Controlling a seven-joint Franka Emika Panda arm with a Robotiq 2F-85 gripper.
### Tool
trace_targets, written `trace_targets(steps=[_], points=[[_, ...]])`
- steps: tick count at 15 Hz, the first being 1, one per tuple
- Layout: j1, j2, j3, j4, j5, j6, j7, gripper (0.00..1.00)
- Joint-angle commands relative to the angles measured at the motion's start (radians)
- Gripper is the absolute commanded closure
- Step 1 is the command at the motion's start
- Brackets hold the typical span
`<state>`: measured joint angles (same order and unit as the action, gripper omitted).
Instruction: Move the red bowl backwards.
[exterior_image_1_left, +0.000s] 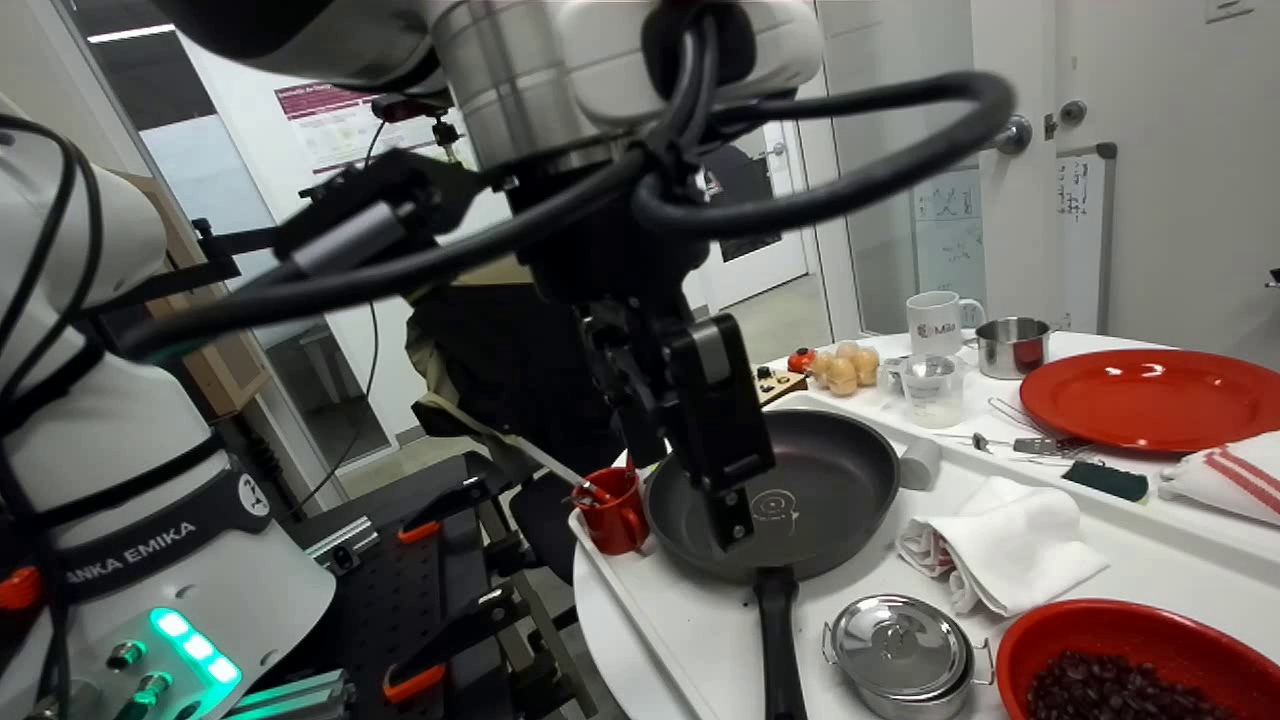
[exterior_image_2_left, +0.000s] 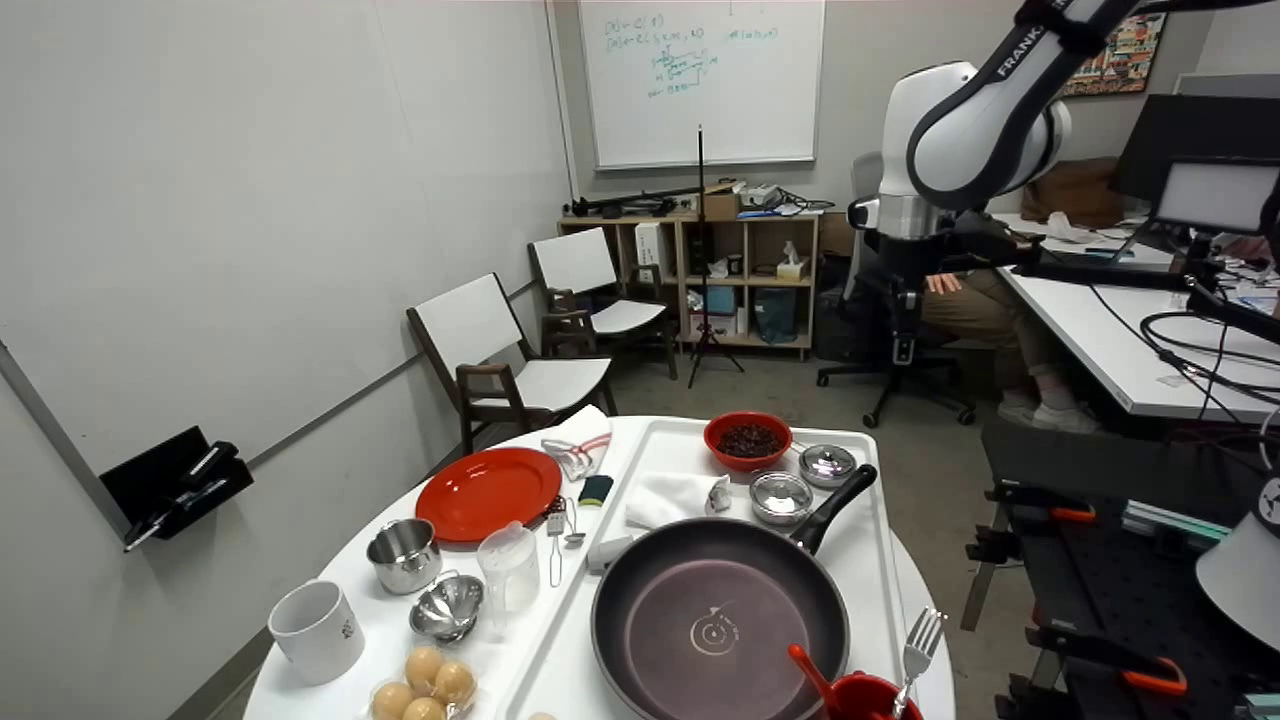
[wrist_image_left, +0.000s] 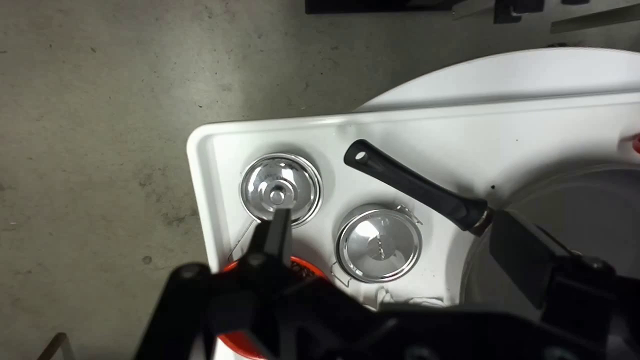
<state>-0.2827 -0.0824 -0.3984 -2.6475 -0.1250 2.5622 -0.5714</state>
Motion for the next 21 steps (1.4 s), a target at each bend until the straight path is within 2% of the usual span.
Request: trace_targets(steps=[1,8,14,18,21], points=[[-0.019,0.126,0.002,0.11,0.027,0.009,-0.124,0.0],[-0.086,0.304,0.052,0.256,0.061,0.035,-0.277,0.0],[-0.179,0.466,0.161,0.332,0.162,0.131,-0.359,0.0],[-0.238,0.562,0.213,0.401,0.168,0.149,-0.372,0.0],[-0.267,0.606,0.227,0.442,0.156,0.144,-0.353,0.0]])
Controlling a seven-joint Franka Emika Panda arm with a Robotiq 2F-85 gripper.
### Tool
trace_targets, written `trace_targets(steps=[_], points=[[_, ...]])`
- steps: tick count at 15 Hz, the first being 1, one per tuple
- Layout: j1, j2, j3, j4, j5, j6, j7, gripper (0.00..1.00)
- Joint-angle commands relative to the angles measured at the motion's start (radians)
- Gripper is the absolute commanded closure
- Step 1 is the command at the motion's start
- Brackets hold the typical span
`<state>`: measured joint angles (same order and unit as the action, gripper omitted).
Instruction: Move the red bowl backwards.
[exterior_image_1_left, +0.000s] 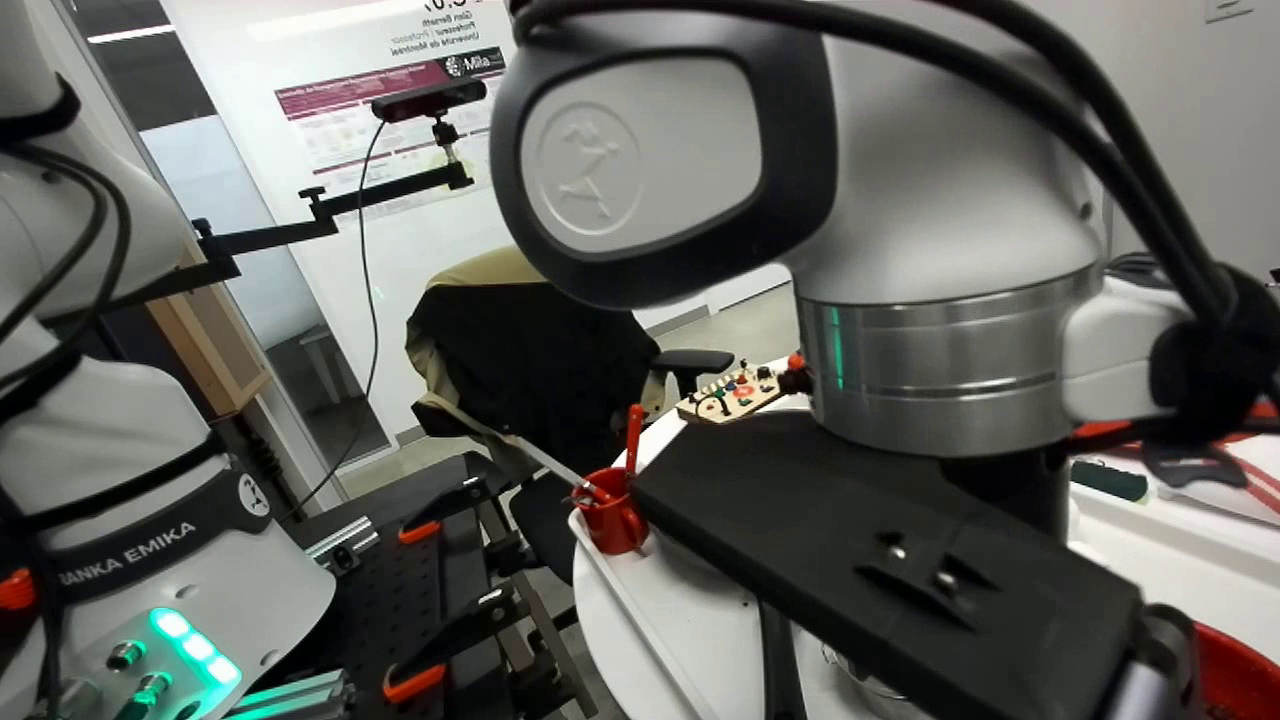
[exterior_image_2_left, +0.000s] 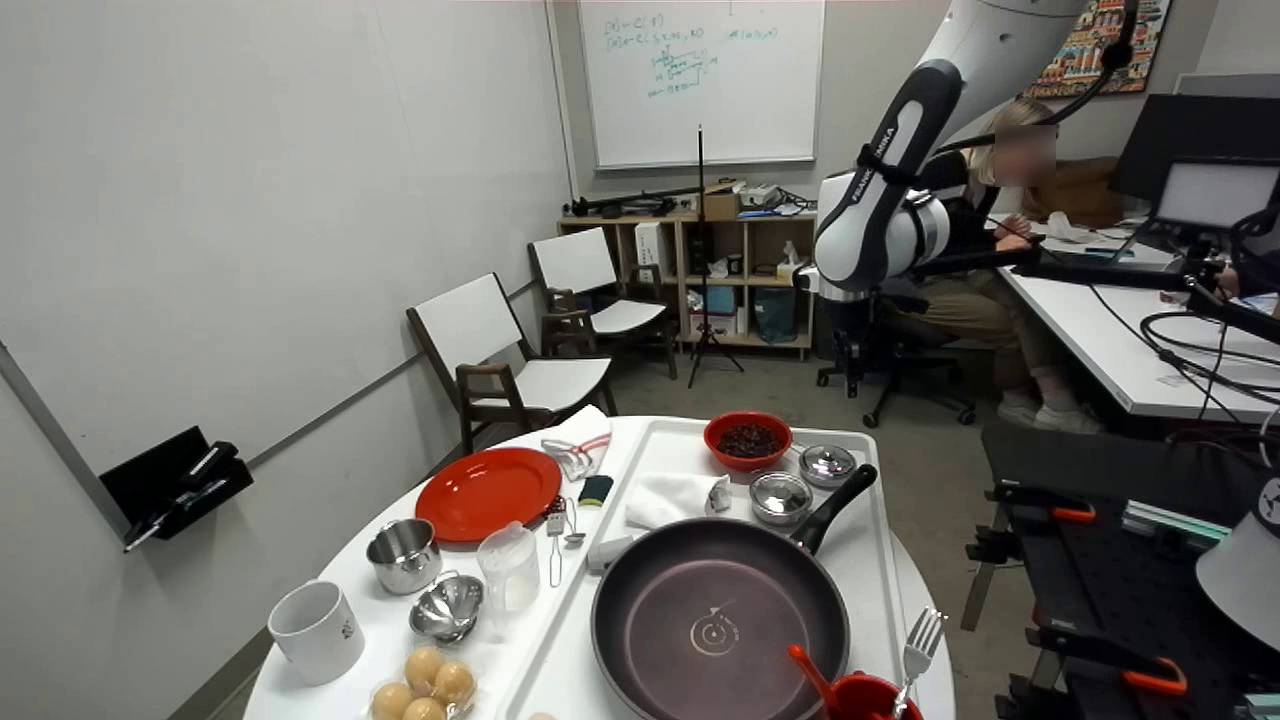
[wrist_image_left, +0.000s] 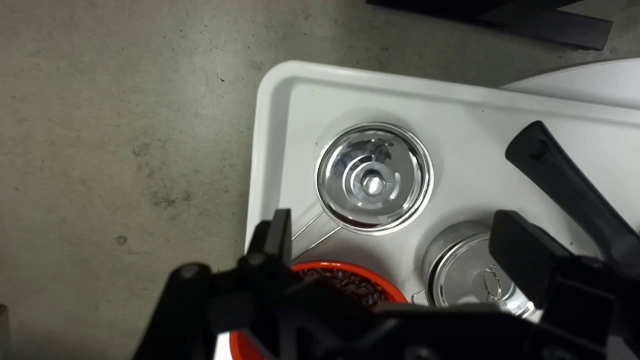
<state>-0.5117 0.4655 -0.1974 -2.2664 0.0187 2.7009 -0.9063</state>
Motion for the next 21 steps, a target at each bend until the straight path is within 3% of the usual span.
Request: trace_targets(steps=[1,21], points=[[-0.044,0.063,0.029,0.064,0.01,0.01,-0.013,0.0],[-0.055,0.08,0.03,0.06,-0.014,0.025,0.021,0.0]])
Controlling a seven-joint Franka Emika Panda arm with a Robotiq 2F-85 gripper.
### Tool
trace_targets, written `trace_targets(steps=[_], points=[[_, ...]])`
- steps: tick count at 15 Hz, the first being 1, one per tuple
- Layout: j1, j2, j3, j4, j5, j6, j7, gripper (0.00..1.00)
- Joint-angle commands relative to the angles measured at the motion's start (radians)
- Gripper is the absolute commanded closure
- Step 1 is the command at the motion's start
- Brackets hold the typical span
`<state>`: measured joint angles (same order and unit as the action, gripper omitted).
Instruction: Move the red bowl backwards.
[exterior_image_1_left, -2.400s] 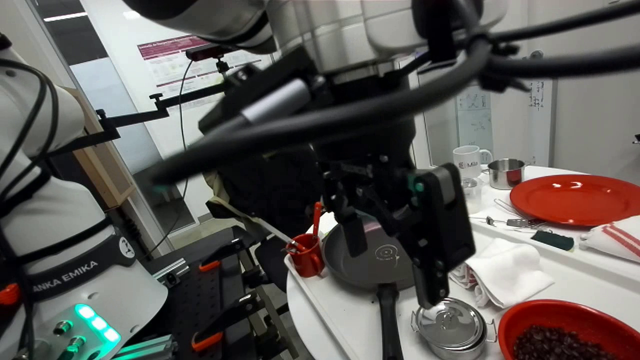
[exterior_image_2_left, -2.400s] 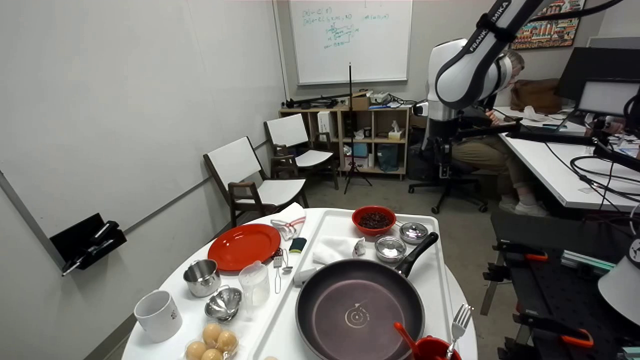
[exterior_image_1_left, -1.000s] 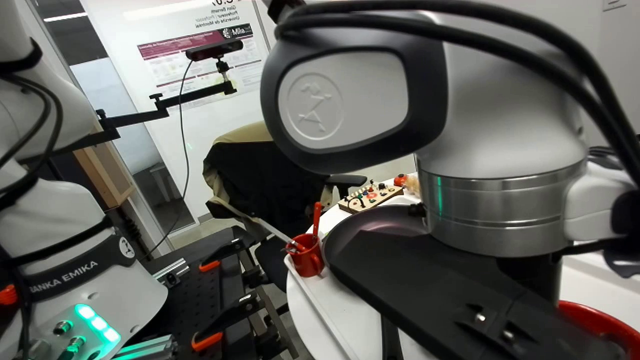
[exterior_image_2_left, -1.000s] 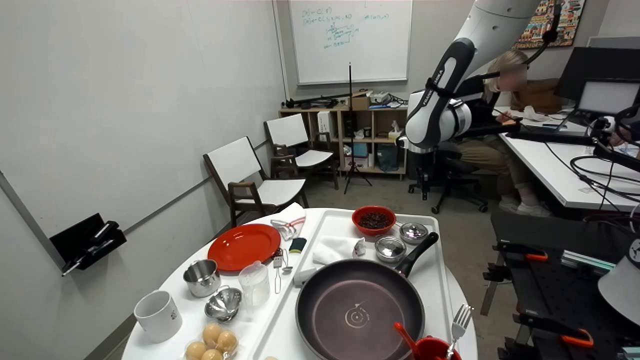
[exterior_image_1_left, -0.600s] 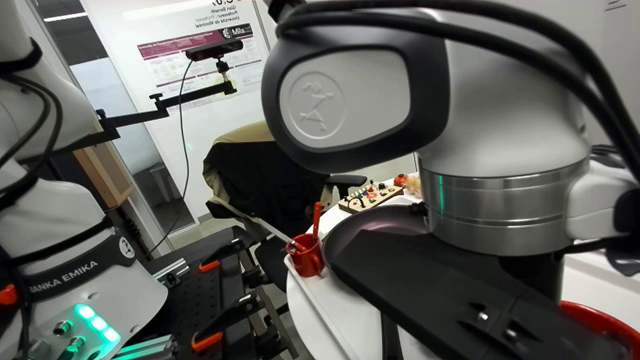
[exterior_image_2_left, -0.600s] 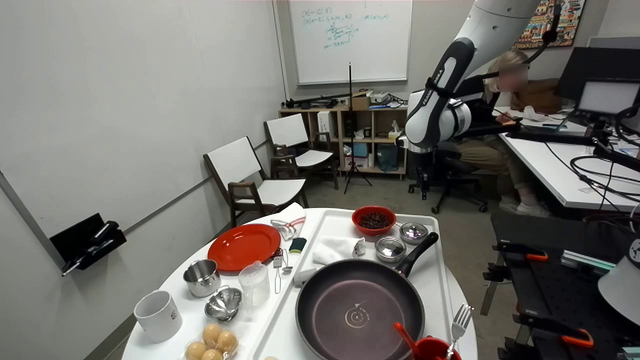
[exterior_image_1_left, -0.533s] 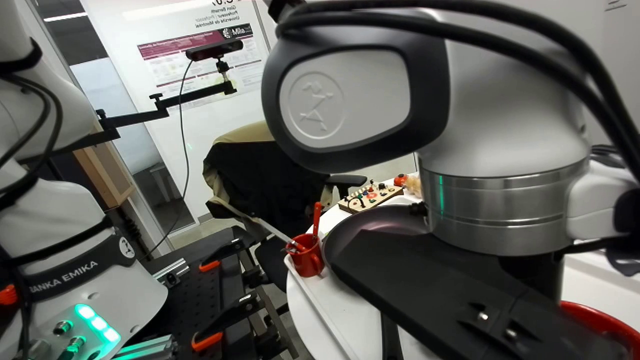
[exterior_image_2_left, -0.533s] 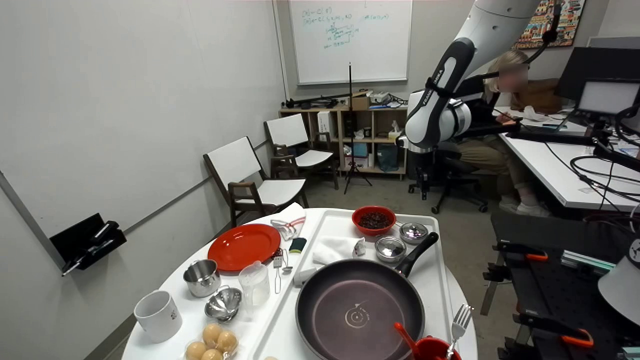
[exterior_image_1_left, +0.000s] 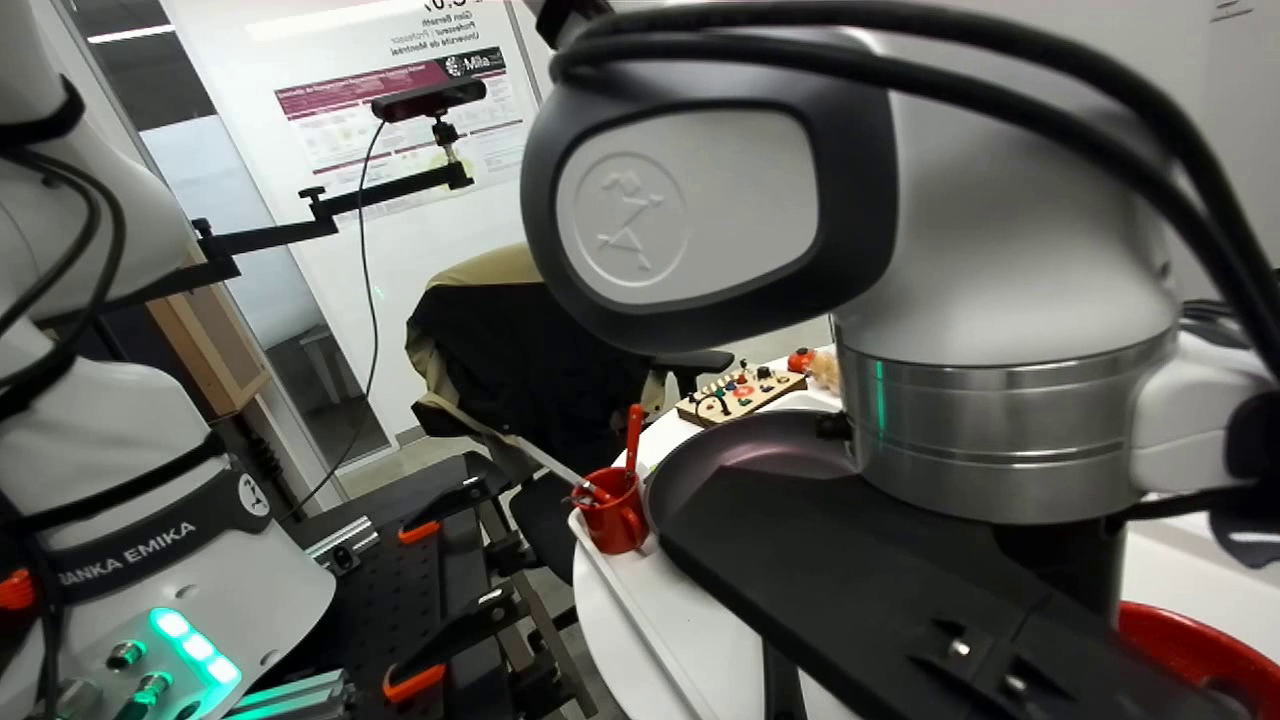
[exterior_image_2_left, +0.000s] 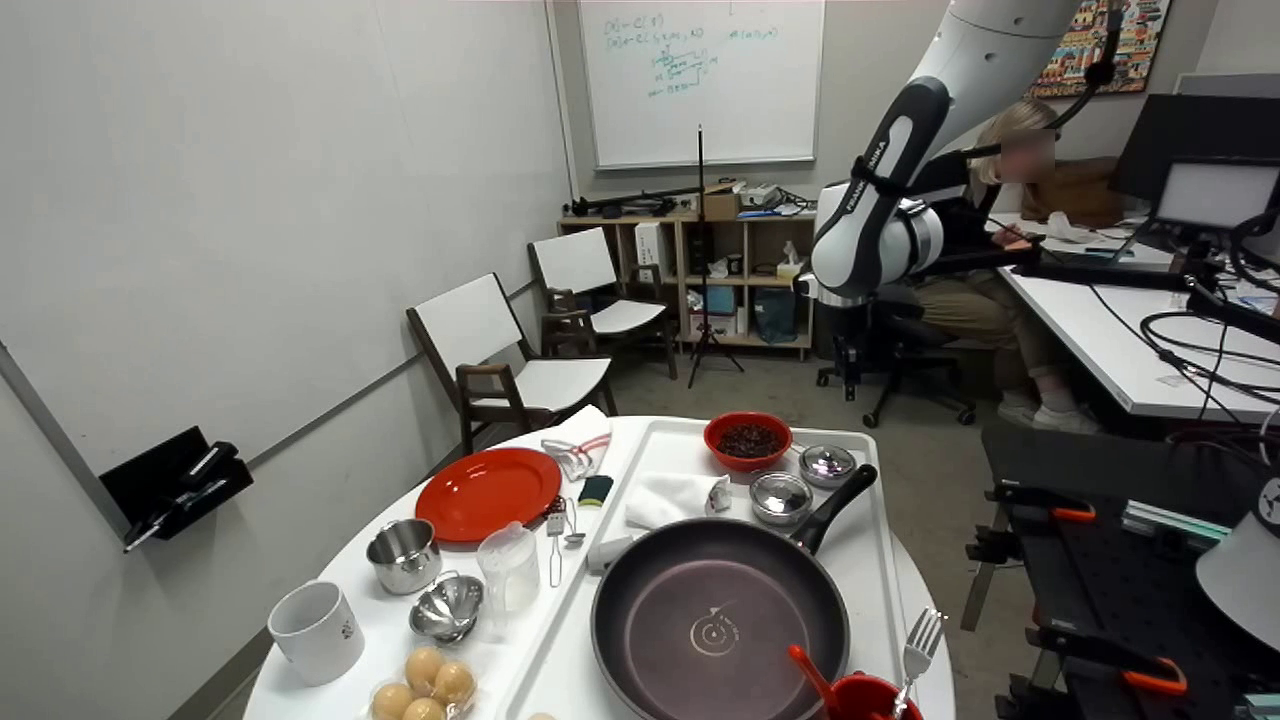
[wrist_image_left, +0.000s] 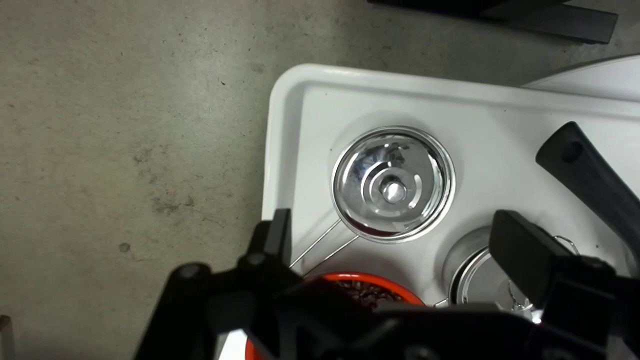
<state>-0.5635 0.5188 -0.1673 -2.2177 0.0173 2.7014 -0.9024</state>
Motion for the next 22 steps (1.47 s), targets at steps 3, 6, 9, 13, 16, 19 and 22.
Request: trace_targets(steps=[3,6,9,13,16,19,22], points=[[-0.014,0.063,0.008,0.034,-0.012,0.038,0.008,0.0],[-0.014,0.102,0.006,0.062,-0.027,0.059,0.011,0.0],[-0.04,0.145,0.034,0.096,-0.026,0.097,-0.012,0.0],[-0.085,0.198,0.087,0.135,-0.03,0.144,-0.038,0.0],[-0.12,0.238,0.126,0.161,-0.037,0.17,-0.059,0.0],[-0.161,0.274,0.166,0.186,-0.047,0.192,-0.083,0.0],[-0.212,0.304,0.214,0.207,-0.054,0.221,-0.124,0.0]])
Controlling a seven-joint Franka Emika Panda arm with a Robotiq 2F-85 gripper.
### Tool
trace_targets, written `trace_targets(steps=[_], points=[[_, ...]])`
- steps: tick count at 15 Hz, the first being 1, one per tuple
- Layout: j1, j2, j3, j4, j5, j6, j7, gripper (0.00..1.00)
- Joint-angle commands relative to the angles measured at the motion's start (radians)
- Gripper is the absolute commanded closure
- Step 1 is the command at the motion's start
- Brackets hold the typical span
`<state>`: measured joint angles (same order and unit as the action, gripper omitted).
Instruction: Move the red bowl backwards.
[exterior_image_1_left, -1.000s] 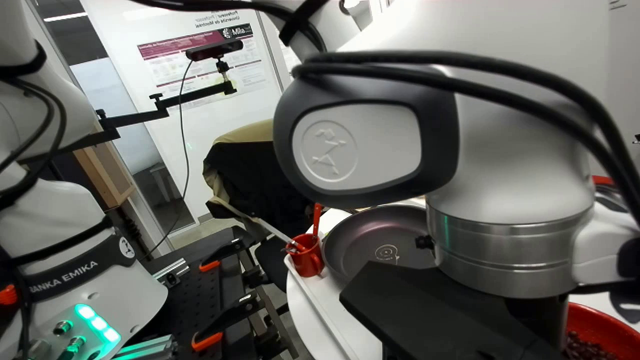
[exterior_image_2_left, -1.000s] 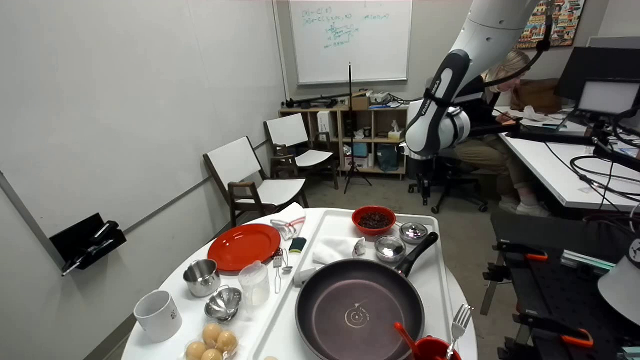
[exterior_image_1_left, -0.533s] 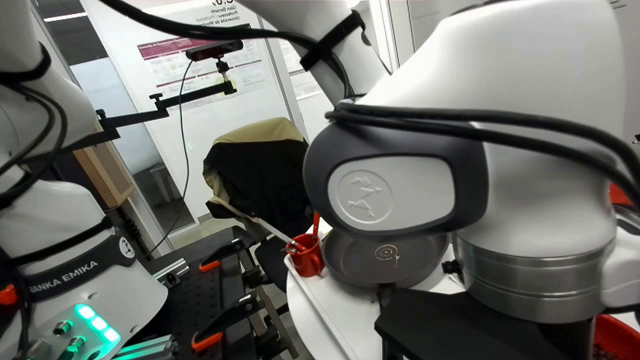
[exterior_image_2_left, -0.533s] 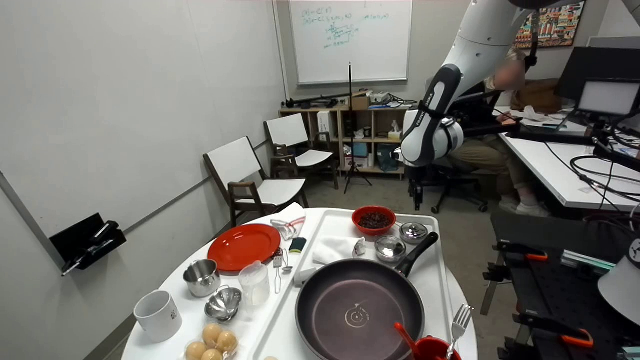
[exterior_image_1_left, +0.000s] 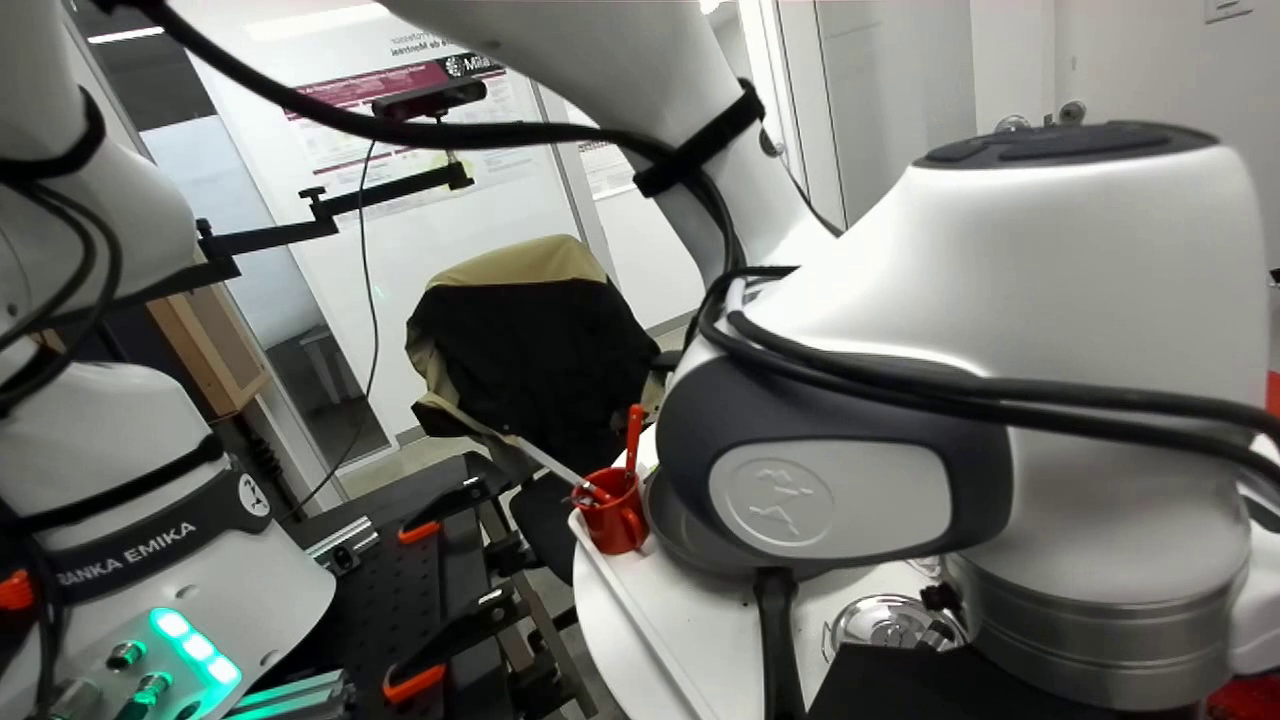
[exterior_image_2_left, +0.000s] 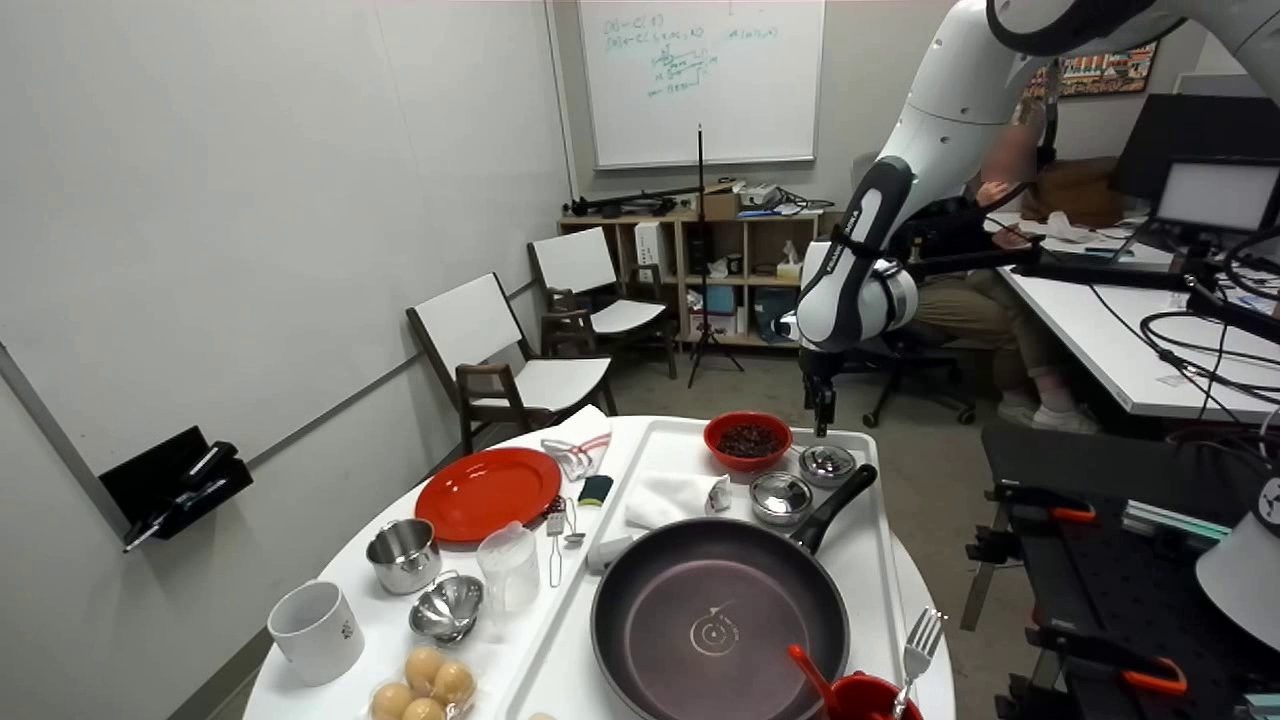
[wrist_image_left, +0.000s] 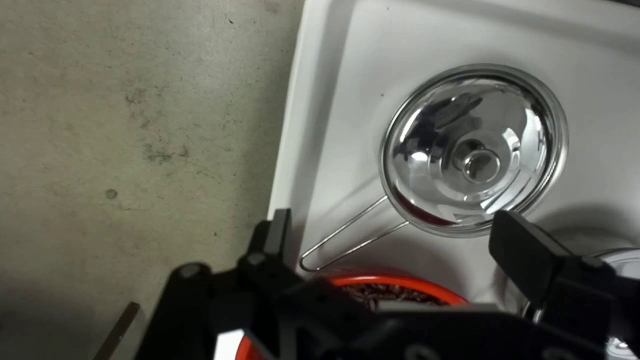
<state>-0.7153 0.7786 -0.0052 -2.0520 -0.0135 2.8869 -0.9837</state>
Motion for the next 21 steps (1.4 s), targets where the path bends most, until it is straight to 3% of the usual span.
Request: trace_targets(steps=[1,5,9,21], points=[[-0.077,0.051,0.067,0.045,-0.026,0.044,-0.053,0.0],[-0.159,0.079,0.141,0.056,-0.033,0.076,-0.106,0.0],[-0.2,0.103,0.176,0.067,-0.047,0.083,-0.131,0.0],[-0.184,0.115,0.175,0.106,-0.078,0.096,-0.112,0.0]])
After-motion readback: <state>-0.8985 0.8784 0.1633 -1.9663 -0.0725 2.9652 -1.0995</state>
